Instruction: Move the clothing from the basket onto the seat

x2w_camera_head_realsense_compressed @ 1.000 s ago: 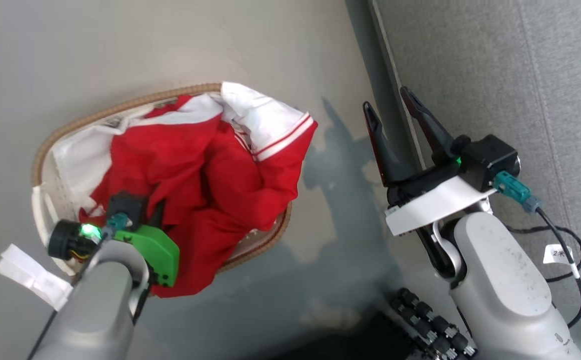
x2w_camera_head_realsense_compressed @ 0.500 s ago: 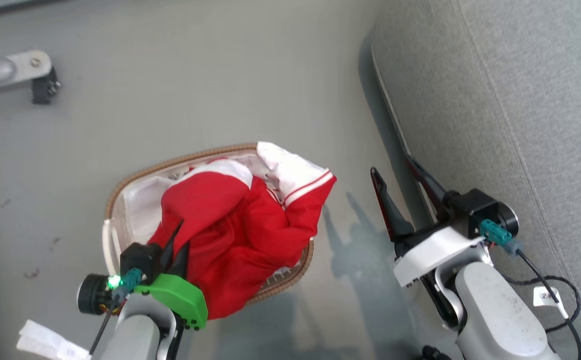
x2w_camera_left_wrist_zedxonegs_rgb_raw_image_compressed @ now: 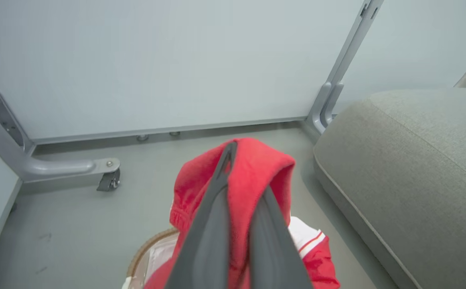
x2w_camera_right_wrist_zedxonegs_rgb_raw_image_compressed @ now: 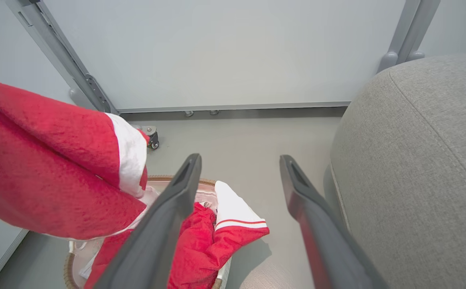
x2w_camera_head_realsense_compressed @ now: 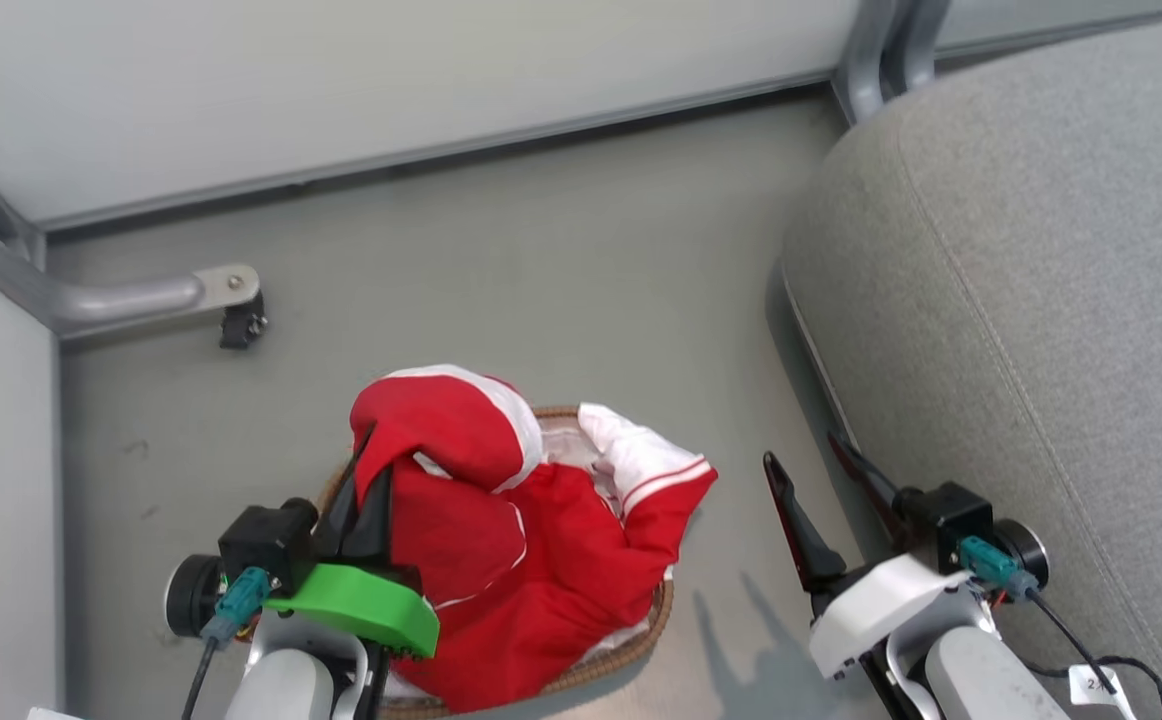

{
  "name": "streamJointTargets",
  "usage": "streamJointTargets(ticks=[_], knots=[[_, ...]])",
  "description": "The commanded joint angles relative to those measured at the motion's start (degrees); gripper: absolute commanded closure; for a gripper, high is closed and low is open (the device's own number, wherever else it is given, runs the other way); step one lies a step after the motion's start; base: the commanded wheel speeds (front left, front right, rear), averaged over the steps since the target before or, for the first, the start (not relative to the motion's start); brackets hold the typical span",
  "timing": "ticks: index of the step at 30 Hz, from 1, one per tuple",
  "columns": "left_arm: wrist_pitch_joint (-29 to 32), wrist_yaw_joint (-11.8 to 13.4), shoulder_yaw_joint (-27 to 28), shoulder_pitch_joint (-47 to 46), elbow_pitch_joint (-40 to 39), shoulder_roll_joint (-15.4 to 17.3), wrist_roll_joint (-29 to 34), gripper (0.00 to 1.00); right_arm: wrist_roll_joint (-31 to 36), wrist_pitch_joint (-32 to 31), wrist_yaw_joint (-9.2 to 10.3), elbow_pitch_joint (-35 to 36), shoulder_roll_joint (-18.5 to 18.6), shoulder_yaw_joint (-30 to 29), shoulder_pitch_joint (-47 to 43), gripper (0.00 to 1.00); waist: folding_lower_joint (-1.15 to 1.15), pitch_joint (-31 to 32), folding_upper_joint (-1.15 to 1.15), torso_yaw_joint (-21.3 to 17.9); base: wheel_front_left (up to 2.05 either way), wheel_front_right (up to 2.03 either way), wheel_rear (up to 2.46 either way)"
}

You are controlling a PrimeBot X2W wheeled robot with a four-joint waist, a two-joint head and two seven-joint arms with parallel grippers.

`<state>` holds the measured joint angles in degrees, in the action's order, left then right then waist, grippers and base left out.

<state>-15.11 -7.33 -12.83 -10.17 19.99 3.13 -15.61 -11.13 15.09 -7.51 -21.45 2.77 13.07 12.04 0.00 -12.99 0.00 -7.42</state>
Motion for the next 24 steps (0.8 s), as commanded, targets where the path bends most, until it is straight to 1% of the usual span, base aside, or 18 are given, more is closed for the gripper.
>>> streamJointTargets(ticks=[1, 8, 16, 21, 24], knots=[[-0.1, -0.2, 0.3, 0.5, -1.3, 0.0, -0.4, 1.0, 0.4, 0.1, 0.04, -0.4, 0.3, -0.2, -1.4, 0.0, 0.0, 5.7, 0.0, 2.5, 0.0, 0.0, 0.0], [-0.1, -0.2, -1.2, -0.8, -7.4, -0.2, -2.5, 1.0, 0.8, 0.1, 0.04, -1.6, 0.5, 0.0, -4.9, 0.0, 0.0, 9.9, 0.0, 3.3, 0.0, 0.0, 0.0], [-0.1, -0.2, -2.5, -2.5, -11.5, -0.2, -3.4, 1.0, 0.3, 0.1, 0.04, -2.5, 0.5, 1.8, -6.7, 0.0, 0.0, 12.0, 0.0, 3.5, 0.0, 0.0, 0.0], [-0.1, -0.2, -2.8, -2.6, -12.4, -0.2, -4.1, 1.0, -2.2, 0.1, 0.05, -3.5, 0.8, 7.1, -5.9, 0.0, 0.0, 12.5, 0.0, 3.5, 0.0, 0.0, 0.0], [-0.1, -0.2, -3.3, -2.7, -13.0, -0.2, -4.5, 1.0, -3.7, 0.1, 0.05, -3.0, 1.0, 11.8, -3.9, 0.0, 0.0, 12.6, 0.0, 3.6, 0.0, 0.0, 0.0]])
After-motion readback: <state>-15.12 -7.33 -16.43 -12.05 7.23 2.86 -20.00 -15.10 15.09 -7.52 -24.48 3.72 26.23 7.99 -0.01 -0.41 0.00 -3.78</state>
